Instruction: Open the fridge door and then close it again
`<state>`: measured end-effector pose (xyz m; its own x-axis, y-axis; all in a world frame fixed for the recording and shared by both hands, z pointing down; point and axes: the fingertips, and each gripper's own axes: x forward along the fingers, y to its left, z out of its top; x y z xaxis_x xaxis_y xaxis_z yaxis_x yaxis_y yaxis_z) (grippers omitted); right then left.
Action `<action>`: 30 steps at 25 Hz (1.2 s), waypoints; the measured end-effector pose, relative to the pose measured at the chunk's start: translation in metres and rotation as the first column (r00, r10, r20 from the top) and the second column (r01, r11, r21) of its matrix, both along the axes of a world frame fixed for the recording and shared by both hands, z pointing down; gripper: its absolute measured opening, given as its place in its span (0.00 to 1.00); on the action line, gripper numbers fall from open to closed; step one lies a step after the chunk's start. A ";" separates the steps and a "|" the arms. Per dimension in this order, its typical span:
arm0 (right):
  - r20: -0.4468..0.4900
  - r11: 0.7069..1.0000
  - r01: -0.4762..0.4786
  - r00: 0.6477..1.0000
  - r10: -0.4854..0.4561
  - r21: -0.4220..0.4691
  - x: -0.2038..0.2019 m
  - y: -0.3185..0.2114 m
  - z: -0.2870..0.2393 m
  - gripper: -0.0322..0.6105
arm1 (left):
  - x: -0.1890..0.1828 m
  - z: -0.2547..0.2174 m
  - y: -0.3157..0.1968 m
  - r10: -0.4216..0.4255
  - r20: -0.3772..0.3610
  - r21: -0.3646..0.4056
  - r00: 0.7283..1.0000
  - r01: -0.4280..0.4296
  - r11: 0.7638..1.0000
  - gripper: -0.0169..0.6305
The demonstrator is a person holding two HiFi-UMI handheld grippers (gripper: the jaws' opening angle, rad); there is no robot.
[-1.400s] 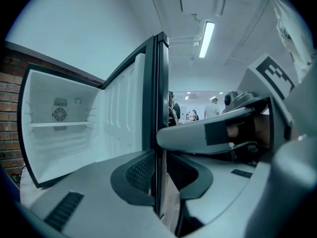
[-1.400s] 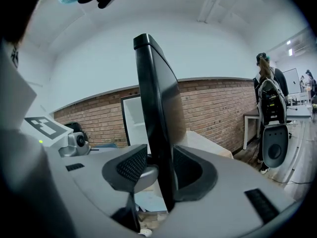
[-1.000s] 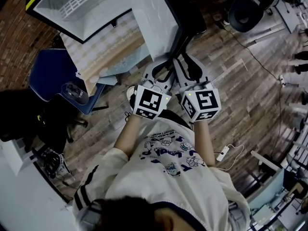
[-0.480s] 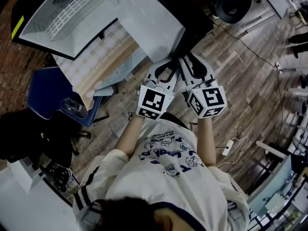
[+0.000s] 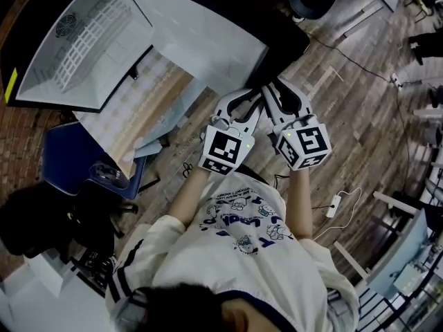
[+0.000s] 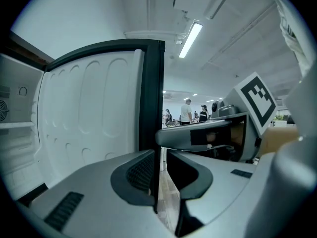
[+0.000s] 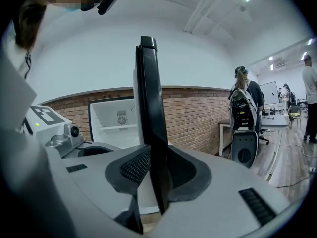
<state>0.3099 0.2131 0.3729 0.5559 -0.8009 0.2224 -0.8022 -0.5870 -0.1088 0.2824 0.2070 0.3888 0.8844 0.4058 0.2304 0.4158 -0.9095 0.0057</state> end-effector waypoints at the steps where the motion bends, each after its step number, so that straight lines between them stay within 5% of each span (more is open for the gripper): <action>1: 0.001 1.000 -0.005 1.000 0.005 0.000 0.005 0.001 0.000 0.22 | 0.004 0.000 0.001 0.008 0.000 -0.001 1.000 -0.008 1.000 0.16; 15: 0.008 0.999 -0.037 0.999 0.037 0.018 0.043 0.012 0.001 0.20 | 0.035 -0.001 0.007 0.072 0.003 0.009 0.997 -0.072 0.997 0.16; 30: 0.003 1.000 -0.027 1.000 0.027 0.008 0.034 0.011 0.000 0.20 | 0.029 0.001 0.011 0.079 0.018 0.006 0.997 -0.079 0.997 0.16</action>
